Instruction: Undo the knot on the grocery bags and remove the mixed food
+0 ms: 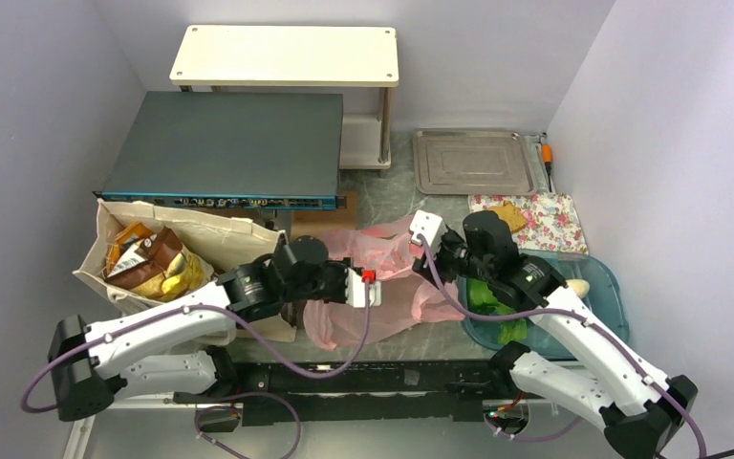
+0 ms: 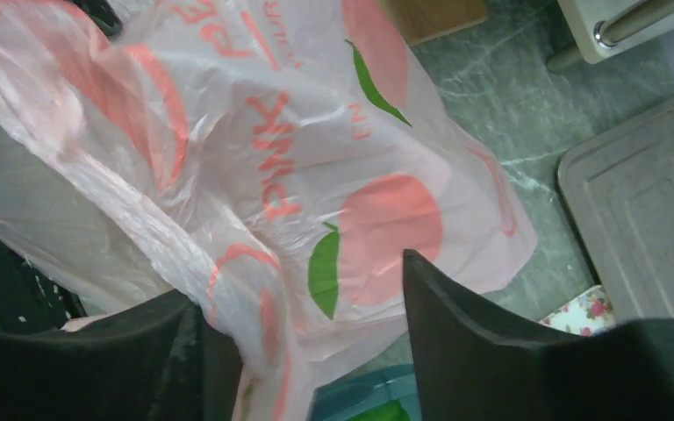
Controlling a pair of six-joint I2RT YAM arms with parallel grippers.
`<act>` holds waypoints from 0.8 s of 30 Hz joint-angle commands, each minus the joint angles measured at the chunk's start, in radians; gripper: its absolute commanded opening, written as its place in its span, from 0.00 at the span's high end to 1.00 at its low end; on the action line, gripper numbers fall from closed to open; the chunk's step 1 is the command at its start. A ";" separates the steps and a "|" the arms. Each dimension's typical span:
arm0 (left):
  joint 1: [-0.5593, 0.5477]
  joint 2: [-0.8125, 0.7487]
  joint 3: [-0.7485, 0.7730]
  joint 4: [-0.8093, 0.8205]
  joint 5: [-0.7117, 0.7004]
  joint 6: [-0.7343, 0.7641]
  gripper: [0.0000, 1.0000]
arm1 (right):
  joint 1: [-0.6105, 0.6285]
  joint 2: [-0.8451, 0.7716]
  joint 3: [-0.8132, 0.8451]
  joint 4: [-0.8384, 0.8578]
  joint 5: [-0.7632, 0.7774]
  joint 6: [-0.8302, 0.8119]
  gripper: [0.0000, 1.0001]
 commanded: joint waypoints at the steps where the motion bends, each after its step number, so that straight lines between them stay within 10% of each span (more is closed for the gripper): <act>1: 0.065 0.092 0.116 -0.073 0.055 -0.245 1.00 | -0.002 0.021 0.172 -0.041 0.010 0.063 0.25; 9: 0.170 0.269 0.308 -0.155 0.096 -0.497 1.00 | -0.002 0.051 0.462 -0.264 -0.234 0.083 0.17; 16: 0.182 0.322 0.377 -0.159 0.140 -0.568 1.00 | 0.021 0.034 0.329 -0.202 -0.311 -0.006 0.63; 24: 0.206 0.359 0.432 -0.188 0.164 -0.587 1.00 | 0.253 0.110 0.235 -0.026 -0.066 -0.148 0.72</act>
